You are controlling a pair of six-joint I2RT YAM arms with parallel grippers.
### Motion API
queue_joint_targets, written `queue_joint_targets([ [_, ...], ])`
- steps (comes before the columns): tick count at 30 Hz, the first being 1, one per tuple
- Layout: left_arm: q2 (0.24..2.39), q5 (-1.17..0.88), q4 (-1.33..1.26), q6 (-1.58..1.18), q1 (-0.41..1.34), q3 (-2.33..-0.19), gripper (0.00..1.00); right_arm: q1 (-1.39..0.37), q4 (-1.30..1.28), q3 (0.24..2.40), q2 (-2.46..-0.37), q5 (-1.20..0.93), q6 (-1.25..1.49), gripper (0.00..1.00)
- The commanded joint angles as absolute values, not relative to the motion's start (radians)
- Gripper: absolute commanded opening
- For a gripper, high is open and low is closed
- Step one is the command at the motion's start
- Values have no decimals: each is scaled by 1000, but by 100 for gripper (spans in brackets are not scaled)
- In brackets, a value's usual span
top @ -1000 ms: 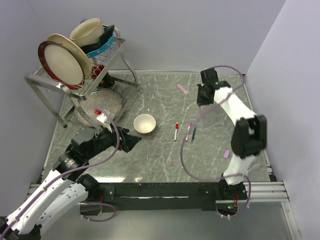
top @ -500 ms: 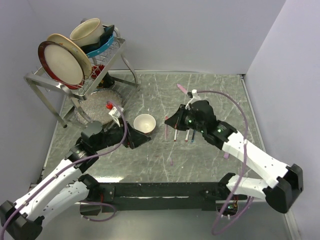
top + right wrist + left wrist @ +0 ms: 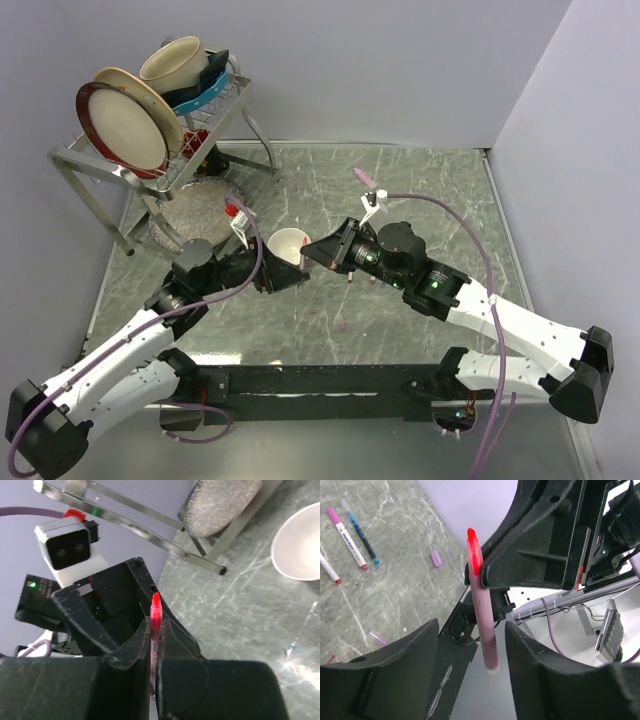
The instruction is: Insert the pens into the pen caps
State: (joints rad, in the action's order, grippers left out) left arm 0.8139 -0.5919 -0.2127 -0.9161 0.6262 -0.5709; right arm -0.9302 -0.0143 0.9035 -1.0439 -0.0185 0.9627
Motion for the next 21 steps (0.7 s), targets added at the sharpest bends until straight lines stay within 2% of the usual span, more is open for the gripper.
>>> queue_joint_targets([
  [1, 810, -615, -298, -954, 630, -575, 56, -960, 71, 896, -1031, 29, 979, 0],
  [4, 816, -626, -304, -962, 630, -578, 42, -974, 66, 899, -1028, 43, 970, 0],
  [5, 818, -636, -307, -962, 629, -578, 29, -979, 69, 897, -1028, 41, 968, 0],
  [7, 822, -644, -304, -960, 630, -578, 16, -980, 74, 899, -1028, 31, 960, 0],
  [8, 819, -643, -292, -959, 630, -578, 4, -986, 71, 905, -1026, 23, 957, 1],
  [10, 810, -627, -262, -940, 630, -577, 1, -989, 42, 913, -1022, 28, 957, 10],
  [11, 796, -606, -244, -931, 630, -577, 1, -989, 31, 914, -1017, 28, 956, 25],
  [14, 750, -581, -175, -882, 630, -568, 1, -991, -32, 911, -979, 41, 953, 43],
  [17, 694, -532, -65, -806, 630, -574, 1, -991, -150, 911, -939, 89, 971, 48],
  [21, 623, -442, 135, -649, 630, -604, 1, -994, -380, 926, -951, 123, 971, 48],
])
